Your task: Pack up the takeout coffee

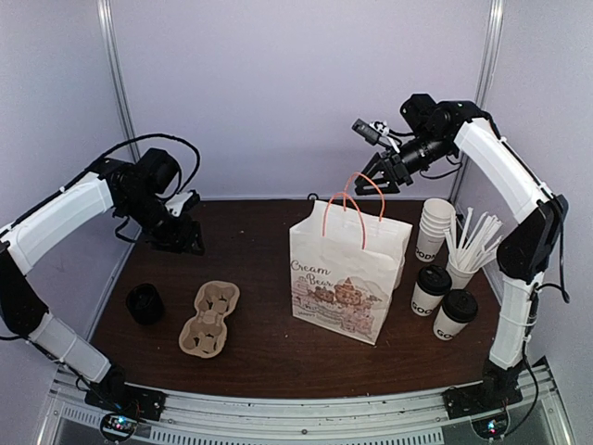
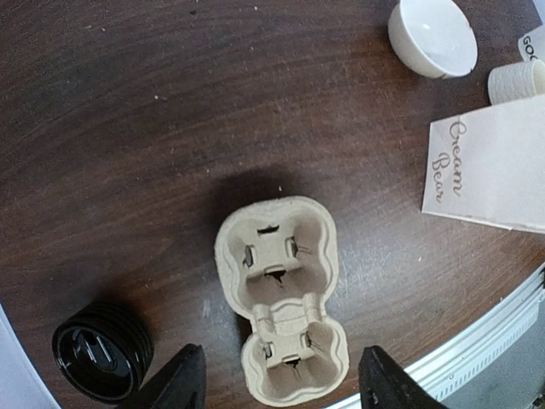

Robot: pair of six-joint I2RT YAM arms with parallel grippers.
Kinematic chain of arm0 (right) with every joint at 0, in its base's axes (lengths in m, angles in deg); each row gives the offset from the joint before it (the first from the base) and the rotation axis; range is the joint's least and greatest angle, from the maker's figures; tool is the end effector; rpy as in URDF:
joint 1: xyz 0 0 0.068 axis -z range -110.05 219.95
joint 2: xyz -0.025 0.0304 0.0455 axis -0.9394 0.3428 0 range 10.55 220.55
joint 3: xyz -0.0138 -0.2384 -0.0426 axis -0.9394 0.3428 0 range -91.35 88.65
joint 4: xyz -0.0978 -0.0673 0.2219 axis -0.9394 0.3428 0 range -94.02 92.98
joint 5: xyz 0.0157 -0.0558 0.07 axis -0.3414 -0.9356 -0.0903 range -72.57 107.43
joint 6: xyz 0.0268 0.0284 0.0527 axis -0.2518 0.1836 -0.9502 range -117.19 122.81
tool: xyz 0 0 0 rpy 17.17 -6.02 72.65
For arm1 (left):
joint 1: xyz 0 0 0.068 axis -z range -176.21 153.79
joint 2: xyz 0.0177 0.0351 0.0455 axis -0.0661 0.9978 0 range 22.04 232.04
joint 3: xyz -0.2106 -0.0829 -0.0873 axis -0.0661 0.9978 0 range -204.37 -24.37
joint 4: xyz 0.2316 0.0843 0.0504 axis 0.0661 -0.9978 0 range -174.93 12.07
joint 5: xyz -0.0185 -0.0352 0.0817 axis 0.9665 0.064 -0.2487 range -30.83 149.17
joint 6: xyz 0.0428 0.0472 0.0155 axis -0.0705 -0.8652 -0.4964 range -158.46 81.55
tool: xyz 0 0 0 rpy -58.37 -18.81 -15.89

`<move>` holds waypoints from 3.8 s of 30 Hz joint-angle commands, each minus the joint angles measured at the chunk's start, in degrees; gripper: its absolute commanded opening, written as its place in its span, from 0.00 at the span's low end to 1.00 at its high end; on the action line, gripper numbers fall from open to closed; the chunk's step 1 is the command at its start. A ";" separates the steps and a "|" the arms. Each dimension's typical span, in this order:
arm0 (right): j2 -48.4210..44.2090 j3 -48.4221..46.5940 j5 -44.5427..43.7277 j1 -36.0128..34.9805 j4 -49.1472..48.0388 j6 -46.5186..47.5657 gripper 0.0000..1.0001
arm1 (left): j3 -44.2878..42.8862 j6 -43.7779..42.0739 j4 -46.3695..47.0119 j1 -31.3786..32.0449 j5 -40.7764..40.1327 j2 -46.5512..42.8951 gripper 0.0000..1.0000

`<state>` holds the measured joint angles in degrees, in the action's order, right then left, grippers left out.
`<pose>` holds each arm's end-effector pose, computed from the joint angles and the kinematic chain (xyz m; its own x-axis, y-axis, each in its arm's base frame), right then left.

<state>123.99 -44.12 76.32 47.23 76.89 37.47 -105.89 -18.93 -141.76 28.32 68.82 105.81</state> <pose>0.3167 0.1806 0.3727 -0.3401 -0.4609 -0.8197 -0.9347 0.0694 0.3487 0.2528 -0.1249 0.2814 -0.9413 0.0674 -0.3309 0.1661 0.9455 -0.2800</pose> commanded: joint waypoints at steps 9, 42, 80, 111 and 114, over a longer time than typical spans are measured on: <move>-5.70 5.36 -8.95 0.40 -2.00 -2.23 0.69 | 8.12 6.17 -4.61 10.03 -3.66 0.93 0.64; -18.76 17.29 -20.31 2.42 -10.83 -6.53 0.71 | 18.46 12.89 8.28 13.31 -4.25 11.30 0.55; -23.23 16.80 -18.25 2.30 -6.70 -8.55 0.71 | 10.01 11.64 -0.01 13.96 -7.84 6.14 0.33; -12.47 15.44 -8.05 -8.89 -3.93 -10.77 0.03 | -30.61 -7.42 27.86 13.96 16.60 3.32 0.35; -10.59 12.97 -6.43 -10.90 -2.08 -9.56 0.00 | -27.01 -7.04 31.09 14.03 21.80 2.01 0.35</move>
<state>111.93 -27.55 65.59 38.47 72.03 25.95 -136.55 -24.96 -119.62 42.05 81.08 110.36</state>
